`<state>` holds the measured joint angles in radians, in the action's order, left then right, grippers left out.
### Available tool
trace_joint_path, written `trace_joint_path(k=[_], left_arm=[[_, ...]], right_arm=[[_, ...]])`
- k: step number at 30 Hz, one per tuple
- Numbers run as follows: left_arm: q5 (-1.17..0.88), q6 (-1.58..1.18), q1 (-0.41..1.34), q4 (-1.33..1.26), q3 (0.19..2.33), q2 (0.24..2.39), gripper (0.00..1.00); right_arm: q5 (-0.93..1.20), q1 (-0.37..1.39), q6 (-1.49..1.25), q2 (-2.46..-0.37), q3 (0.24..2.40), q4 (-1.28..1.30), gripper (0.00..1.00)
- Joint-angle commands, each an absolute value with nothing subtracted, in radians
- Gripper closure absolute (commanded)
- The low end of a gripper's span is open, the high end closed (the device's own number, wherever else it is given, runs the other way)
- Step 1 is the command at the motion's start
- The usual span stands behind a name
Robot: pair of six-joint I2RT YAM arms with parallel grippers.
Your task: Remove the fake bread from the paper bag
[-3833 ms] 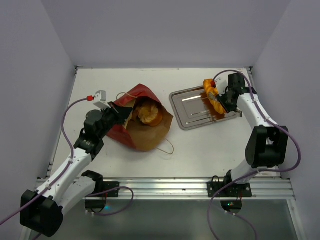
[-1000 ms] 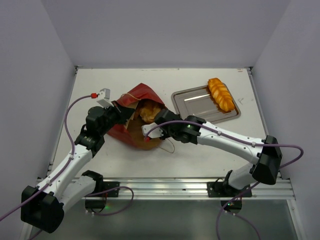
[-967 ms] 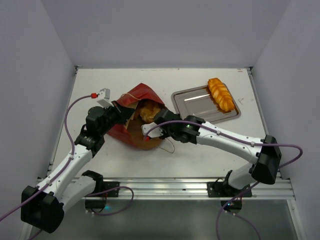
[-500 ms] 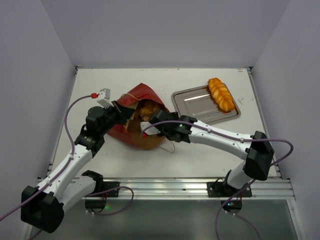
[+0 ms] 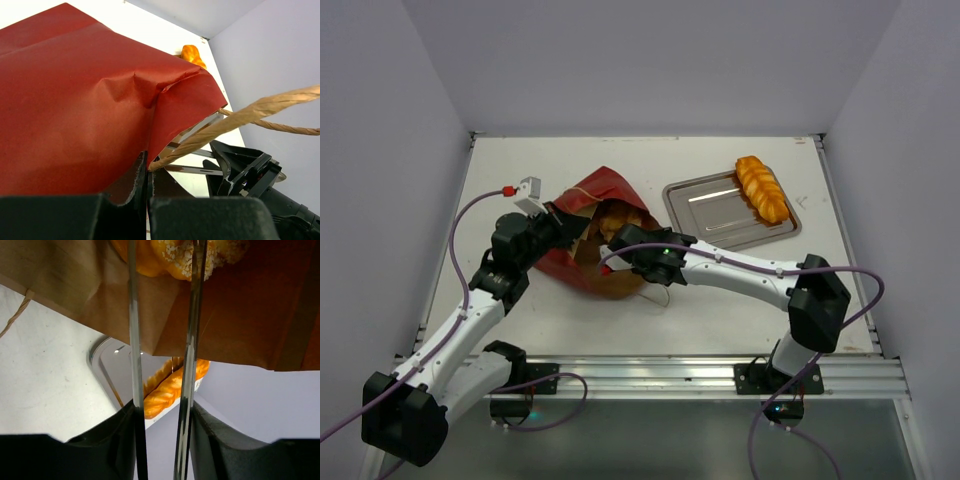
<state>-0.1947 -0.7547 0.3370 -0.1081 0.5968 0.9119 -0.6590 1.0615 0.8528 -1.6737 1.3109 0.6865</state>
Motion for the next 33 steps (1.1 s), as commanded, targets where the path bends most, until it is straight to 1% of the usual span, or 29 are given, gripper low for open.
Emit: trace_joint_path(k=[1, 2, 4, 5, 7, 9, 11, 16, 18, 22, 24, 29, 33], left_arm=[[-0.224, -0.742, 0.337, -0.152, 0.611, 0.893, 1.0], [-0.222, -0.744, 0.339, -0.153, 0.611, 0.894, 1.0], [-0.222, -0.744, 0.339, -0.155, 0.609, 0.893, 1.0], [-0.219, -0.742, 0.339, -0.153, 0.611, 0.893, 1.0], [-0.218, -0.738, 0.339, -0.147, 0.611, 0.891, 1.0], [-0.209, -0.733, 0.339, -0.146, 0.609, 0.893, 1.0], [-0.203, -0.73, 0.339, -0.146, 0.609, 0.896, 1.0], [-0.19, -0.721, 0.339, -0.147, 0.612, 0.907, 1.0], [-0.18, -0.716, 0.339, -0.144, 0.615, 0.913, 1.0], [-0.155, -0.716, 0.339, -0.143, 0.615, 0.917, 1.0], [-0.147, -0.718, 0.339, -0.143, 0.614, 0.92, 1.0], [-0.127, -0.718, 0.339, -0.141, 0.612, 0.93, 1.0], [-0.118, -0.71, 0.339, -0.13, 0.617, 0.928, 1.0]], right_arm=[[-0.715, 1.066, 0.831, -1.674, 1.356, 0.672, 0.57], [-0.715, 1.066, 0.83, -1.675, 1.355, 0.672, 0.66], [-0.707, 1.065, 0.824, -1.672, 1.353, 0.678, 0.77], [-0.703, 1.065, 0.819, -1.663, 1.354, 0.681, 0.86], [-0.677, 1.063, 0.81, -1.648, 1.359, 0.696, 0.94], [-0.643, 1.058, 0.801, -1.617, 1.367, 0.724, 0.96], [-0.56, 1.046, 0.772, -1.589, 1.373, 0.744, 0.98], [-0.347, 1.019, 0.732, -1.454, 1.367, 0.807, 0.99], [-0.309, 1.012, 0.73, -1.41, 1.353, 0.828, 1.0], [-0.183, 0.964, 0.738, -1.254, 1.309, 0.85, 1.0], [-0.095, 0.945, 0.744, -1.2, 1.281, 0.882, 1.0], [0.032, 0.865, 0.759, -1.034, 1.241, 0.968, 1.0], [0.06, 0.792, 0.744, -0.924, 1.203, 0.996, 1.0]])
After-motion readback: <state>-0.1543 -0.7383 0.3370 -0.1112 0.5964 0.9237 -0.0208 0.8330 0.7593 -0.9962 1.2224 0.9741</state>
